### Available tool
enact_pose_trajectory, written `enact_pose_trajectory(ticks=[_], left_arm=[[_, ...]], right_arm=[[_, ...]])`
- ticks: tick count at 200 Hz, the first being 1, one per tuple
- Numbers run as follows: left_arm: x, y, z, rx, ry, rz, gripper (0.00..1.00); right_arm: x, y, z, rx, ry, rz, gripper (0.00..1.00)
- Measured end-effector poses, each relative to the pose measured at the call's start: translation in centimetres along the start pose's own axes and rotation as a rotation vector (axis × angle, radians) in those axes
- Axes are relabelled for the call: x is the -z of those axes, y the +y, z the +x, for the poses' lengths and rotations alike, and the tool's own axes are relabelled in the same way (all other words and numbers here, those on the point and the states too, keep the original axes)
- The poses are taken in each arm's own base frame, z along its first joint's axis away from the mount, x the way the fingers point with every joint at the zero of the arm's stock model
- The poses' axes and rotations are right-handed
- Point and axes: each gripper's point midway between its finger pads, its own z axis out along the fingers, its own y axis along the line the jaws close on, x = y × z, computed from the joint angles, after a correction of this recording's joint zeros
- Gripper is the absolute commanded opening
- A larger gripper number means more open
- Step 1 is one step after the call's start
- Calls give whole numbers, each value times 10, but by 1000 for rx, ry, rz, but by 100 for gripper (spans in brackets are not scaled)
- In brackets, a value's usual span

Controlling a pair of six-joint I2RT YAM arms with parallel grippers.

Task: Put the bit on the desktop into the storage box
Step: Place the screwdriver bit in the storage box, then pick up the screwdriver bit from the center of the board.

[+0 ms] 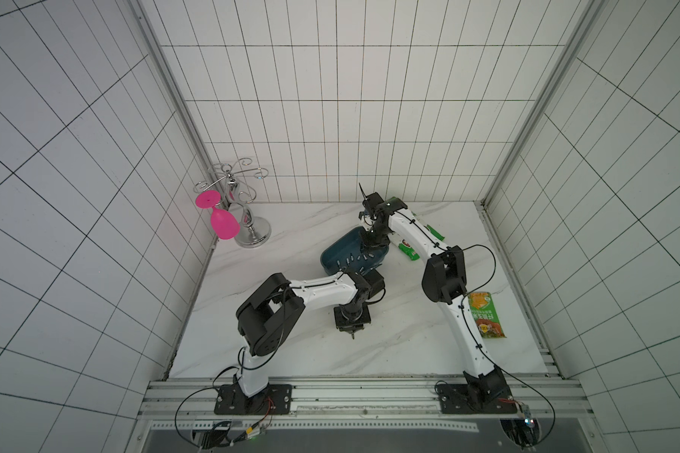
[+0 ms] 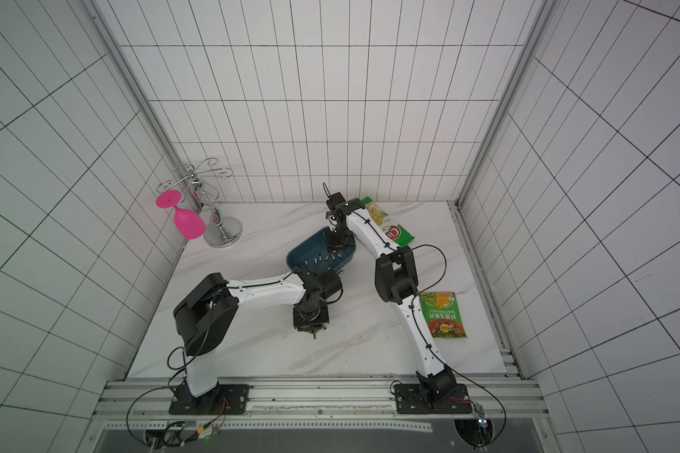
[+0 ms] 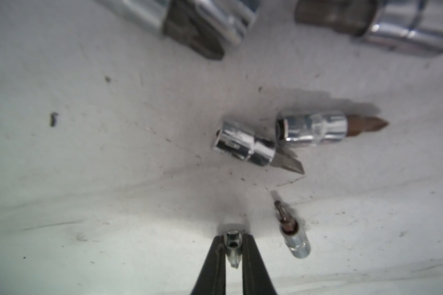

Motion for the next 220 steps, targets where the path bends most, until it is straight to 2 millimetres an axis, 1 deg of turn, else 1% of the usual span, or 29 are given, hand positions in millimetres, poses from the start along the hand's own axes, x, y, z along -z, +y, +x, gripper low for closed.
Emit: enact_pose_trajectory(ticks=[20,44,71,97,120,148,176,196,220], left_arm=[[0,0,0,1,1,0,0],[0,-1,0,0,4,-2,0],[1,-2,0,-2,5,-2,0],[5,-3,-2,-8,-3,-5,0],[15,-5,-5,-12,-21,-3,0],[34,-10,-10,-18,-49,17,0],[58,-14,-20,-17,-81,42,0],[81,-14,-32,-7,-110,70,0],[114,-14,-55,7,-158,115,0]], right_arm=[[12,2,-3,6,-24,3,34],[31,5,-6,12,-56,8,34],[50,7,-4,15,-84,10,34],[66,1,3,-1,-99,22,34],[80,-8,8,-23,-121,34,34],[97,-19,17,-51,-148,51,34],[113,-32,34,-91,-165,71,35],[121,-44,51,-128,-175,89,35],[127,-57,73,-173,-182,106,36]])
